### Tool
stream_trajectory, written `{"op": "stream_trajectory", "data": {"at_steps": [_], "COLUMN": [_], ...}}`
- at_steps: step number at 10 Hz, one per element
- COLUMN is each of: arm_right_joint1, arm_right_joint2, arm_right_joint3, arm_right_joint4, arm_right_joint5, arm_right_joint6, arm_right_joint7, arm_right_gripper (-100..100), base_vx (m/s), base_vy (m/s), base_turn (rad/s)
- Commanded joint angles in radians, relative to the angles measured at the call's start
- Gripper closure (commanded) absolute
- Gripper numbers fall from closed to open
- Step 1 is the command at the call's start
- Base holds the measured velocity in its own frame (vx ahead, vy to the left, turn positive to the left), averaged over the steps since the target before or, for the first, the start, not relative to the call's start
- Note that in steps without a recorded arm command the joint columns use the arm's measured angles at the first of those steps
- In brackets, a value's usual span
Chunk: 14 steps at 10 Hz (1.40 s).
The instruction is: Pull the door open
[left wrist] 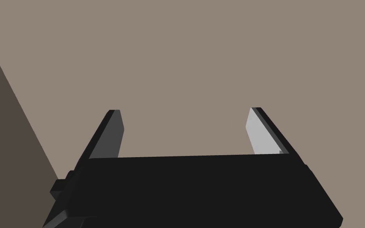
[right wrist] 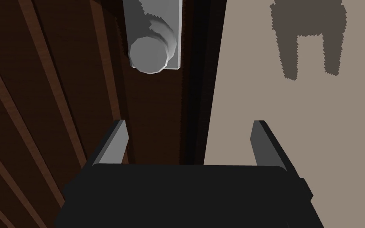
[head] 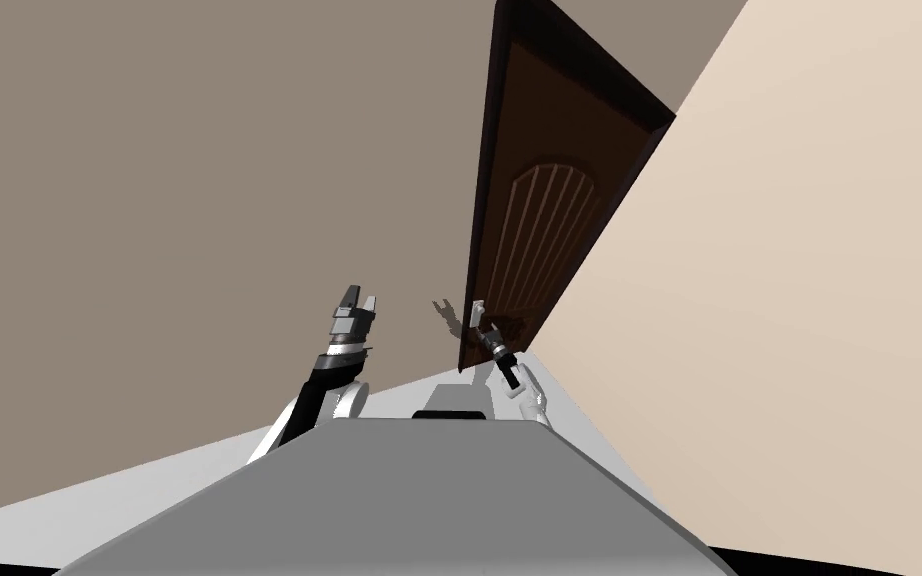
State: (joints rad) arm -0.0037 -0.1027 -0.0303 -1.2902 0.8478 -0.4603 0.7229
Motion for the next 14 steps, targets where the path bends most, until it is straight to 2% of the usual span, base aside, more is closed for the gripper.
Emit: {"op": "stream_trajectory", "data": {"at_steps": [1,6,8,9,10,14], "arm_right_joint1": [-0.029,-0.113,-0.131,-0.113,-0.113,-0.113], "arm_right_joint2": [0.018,0.11,0.14,0.14,0.14,0.14], "arm_right_joint3": [-0.029,-0.127,-0.148,-0.136,-0.136,-0.136], "arm_right_joint4": [0.031,0.117,0.135,0.14,0.14,0.14], "arm_right_joint5": [-0.007,-0.028,-0.032,-0.029,-0.029,-0.029], "arm_right_joint6": [0.014,0.061,0.071,0.064,0.064,0.064], "arm_right_joint7": [0.027,0.113,0.132,0.127,0.127,0.127], "arm_right_gripper": [-100,-100,-100,-100,100,100], "base_vx": [0.08,0.127,0.084,-0.005,-0.025,-0.001], "base_vy": [-0.011,-0.06,-0.112,-0.033,0.015,0.002], "base_turn": [0.188,0.201,0.043,0.038,-0.034,-0.011]}}
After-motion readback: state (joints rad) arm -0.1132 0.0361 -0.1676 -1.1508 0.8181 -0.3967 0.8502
